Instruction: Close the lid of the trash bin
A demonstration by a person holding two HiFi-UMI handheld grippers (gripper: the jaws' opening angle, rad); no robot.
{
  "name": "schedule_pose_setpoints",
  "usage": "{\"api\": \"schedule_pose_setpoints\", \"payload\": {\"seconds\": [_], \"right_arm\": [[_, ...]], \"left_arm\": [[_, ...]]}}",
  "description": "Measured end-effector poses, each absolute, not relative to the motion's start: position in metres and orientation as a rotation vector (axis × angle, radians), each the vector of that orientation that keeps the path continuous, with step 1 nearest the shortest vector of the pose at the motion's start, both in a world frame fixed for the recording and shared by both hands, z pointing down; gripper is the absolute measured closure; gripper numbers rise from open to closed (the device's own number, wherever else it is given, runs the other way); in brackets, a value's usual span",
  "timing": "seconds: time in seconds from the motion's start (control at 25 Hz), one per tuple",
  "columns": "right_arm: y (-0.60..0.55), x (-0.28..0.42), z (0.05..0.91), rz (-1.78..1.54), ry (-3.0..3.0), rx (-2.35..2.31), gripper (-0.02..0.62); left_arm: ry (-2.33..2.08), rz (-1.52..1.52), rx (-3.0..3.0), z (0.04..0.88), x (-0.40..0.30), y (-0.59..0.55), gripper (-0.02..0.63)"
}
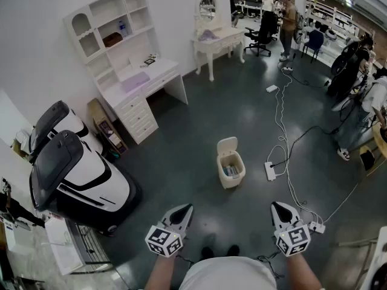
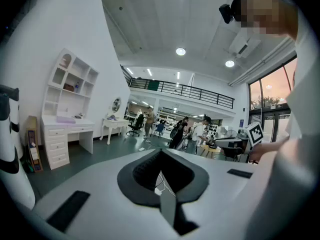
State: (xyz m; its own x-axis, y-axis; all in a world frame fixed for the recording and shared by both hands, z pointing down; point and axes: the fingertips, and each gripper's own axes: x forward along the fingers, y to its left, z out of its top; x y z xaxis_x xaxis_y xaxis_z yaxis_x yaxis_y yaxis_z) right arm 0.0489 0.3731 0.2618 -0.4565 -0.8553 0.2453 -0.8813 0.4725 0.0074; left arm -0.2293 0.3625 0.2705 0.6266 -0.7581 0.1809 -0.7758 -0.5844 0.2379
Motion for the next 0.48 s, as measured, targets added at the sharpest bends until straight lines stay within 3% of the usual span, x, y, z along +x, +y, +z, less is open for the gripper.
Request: {"api": "schedule_pose_setpoints", "payload": {"seconds": [0.48], "right_arm": [[0.3716,0.0467,0.2585,0.186,-2.513,1.501,0.583]], "left_arm": [[-1.228,0.086,2.561,0.2721,-0.2243,0.363,0.594]]}}
